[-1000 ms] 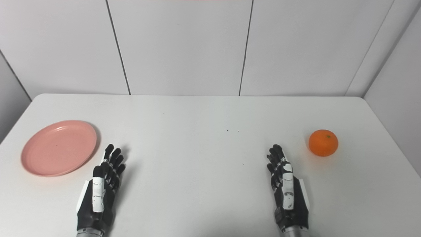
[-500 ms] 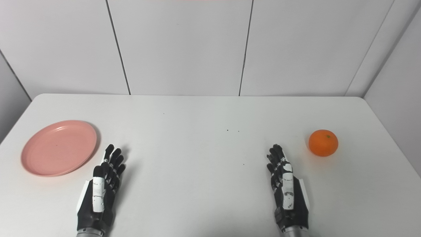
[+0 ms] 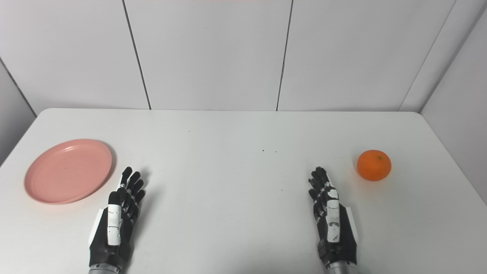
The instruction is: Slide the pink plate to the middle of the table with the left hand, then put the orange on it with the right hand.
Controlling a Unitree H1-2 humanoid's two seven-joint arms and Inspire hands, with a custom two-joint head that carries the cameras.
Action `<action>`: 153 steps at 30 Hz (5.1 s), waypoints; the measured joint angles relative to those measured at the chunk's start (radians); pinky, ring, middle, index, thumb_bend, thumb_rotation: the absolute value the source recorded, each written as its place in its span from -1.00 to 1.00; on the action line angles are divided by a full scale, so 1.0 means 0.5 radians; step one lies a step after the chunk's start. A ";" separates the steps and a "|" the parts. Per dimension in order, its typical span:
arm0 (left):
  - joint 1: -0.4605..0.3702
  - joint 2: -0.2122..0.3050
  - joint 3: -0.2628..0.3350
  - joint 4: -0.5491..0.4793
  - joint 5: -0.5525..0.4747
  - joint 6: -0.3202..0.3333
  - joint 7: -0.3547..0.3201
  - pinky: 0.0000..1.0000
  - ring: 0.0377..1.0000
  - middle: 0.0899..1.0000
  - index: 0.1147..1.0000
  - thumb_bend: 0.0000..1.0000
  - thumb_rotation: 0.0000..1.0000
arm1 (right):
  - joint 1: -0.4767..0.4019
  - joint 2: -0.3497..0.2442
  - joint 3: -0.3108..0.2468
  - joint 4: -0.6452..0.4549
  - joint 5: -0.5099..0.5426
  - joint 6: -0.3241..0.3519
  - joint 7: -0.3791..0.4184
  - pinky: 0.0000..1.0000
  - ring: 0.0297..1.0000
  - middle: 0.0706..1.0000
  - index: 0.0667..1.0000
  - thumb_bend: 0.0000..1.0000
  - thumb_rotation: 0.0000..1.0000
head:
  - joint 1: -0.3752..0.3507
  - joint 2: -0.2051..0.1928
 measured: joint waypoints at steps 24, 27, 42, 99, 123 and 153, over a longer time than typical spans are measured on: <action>-0.005 -0.005 -0.016 0.023 0.049 -0.018 0.017 1.00 0.99 0.96 1.00 0.50 1.00 | -0.027 -0.025 -0.005 0.036 0.025 -0.003 0.046 1.00 0.94 0.90 0.87 0.77 1.00 | 0.117 -0.107; -0.011 -0.012 -0.025 0.043 0.052 -0.031 0.029 1.00 0.99 0.96 1.00 0.50 1.00 | -0.041 -0.035 -0.011 0.057 0.055 -0.006 0.074 1.00 0.96 0.92 0.89 0.73 1.00 | 0.181 -0.147; -0.053 -0.036 -0.121 0.142 0.142 -0.242 0.125 1.00 0.95 0.93 1.00 0.45 0.95 | -0.122 -0.117 -0.087 0.201 0.165 -0.090 0.165 1.00 1.00 0.98 0.96 0.71 1.00 | 0.475 -0.322; -0.129 -0.078 -0.080 0.078 -0.229 0.069 0.101 0.89 0.86 0.85 0.73 0.76 0.95 | -0.253 -0.244 -0.147 0.374 0.205 -0.252 0.316 1.00 1.00 1.00 0.98 0.72 1.00 | 0.644 -0.519; -0.587 0.333 0.288 -0.307 -0.569 0.477 0.067 0.51 0.70 0.73 0.69 1.00 0.92 | -0.251 -0.239 -0.151 0.374 0.186 -0.252 0.309 1.00 1.00 0.99 0.94 0.74 1.00 | 0.641 -0.506; -1.117 1.062 0.761 0.620 -0.929 0.502 -0.240 0.66 0.73 0.67 0.73 0.99 0.81 | -0.259 -0.237 -0.157 0.391 0.149 -0.252 0.308 1.00 1.00 0.99 0.93 0.74 1.00 | 0.660 -0.512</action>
